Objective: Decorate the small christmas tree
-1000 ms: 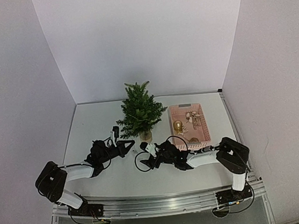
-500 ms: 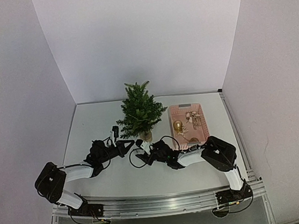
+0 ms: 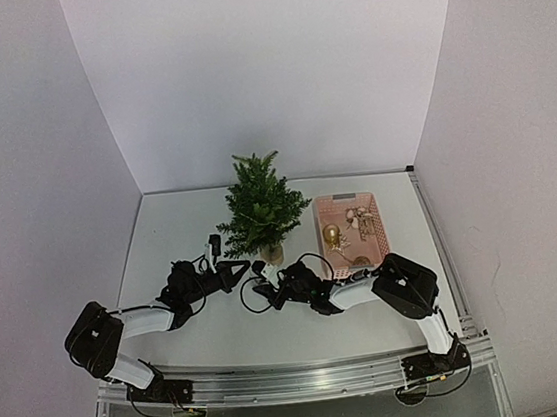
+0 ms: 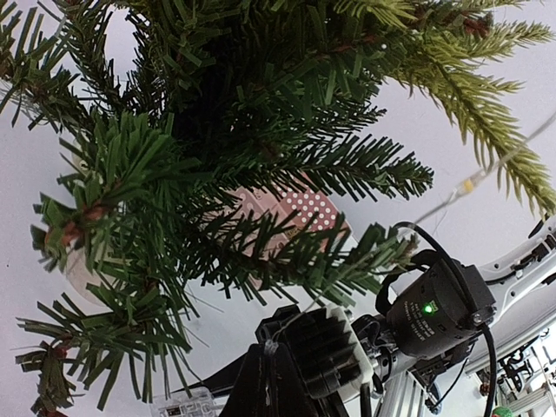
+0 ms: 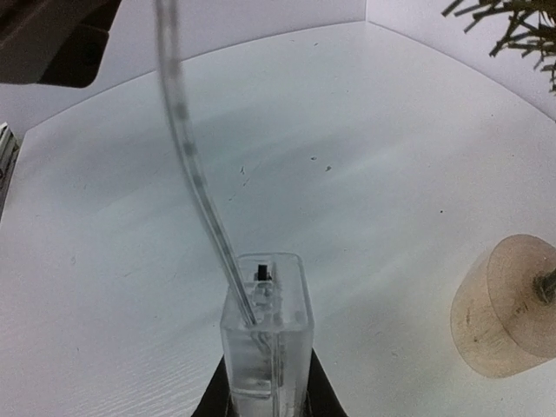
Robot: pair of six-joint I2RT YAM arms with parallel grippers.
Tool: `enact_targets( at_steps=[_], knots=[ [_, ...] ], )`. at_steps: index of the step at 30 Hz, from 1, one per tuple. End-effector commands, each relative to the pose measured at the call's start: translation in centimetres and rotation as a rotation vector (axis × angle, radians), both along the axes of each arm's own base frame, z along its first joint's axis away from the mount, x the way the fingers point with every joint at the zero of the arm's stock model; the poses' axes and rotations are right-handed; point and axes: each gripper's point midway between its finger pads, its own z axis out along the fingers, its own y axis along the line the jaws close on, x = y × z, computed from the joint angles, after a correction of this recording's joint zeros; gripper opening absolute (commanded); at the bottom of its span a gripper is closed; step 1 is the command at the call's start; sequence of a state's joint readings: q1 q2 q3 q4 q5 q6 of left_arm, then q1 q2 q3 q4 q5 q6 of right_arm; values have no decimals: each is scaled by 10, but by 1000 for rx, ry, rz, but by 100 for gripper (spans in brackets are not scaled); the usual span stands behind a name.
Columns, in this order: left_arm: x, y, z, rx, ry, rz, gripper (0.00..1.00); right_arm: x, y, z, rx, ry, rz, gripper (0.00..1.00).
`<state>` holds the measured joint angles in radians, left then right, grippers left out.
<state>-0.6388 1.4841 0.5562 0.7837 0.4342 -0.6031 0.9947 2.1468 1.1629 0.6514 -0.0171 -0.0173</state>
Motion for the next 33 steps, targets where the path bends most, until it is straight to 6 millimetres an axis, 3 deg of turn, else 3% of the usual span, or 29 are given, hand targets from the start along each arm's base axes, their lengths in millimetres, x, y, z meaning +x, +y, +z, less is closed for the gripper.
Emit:
enact_targets(
  at_steps=[1, 8, 13, 17, 21, 25, 29, 33],
  knots=[
    [-1, 0, 23, -35, -63, -1, 0, 0, -2, 29, 50, -23, -7, 6],
    [-6, 0, 25, -35, -73, -24, 10, -11, -16, 43, 20, 35, -14, 6],
    [-10, 2, 31, -32, -84, -40, 46, -20, -23, 53, -12, 72, 5, 6],
    [-16, 10, 34, -11, -99, -40, 62, -34, -31, 60, -85, 118, 38, 7],
    [-22, 15, 33, 6, -105, -34, 67, -46, -46, 73, -104, 157, 42, 9],
    [-26, 18, 39, 18, -137, -40, 67, -53, -68, 69, -177, 188, 1, 10],
    [-30, 20, 59, 26, -228, -49, 67, -47, -97, 58, -318, 181, -87, 11],
    [-27, 22, 93, 21, -351, -26, 67, -32, -116, 50, -419, 139, -162, 10]
  ],
)
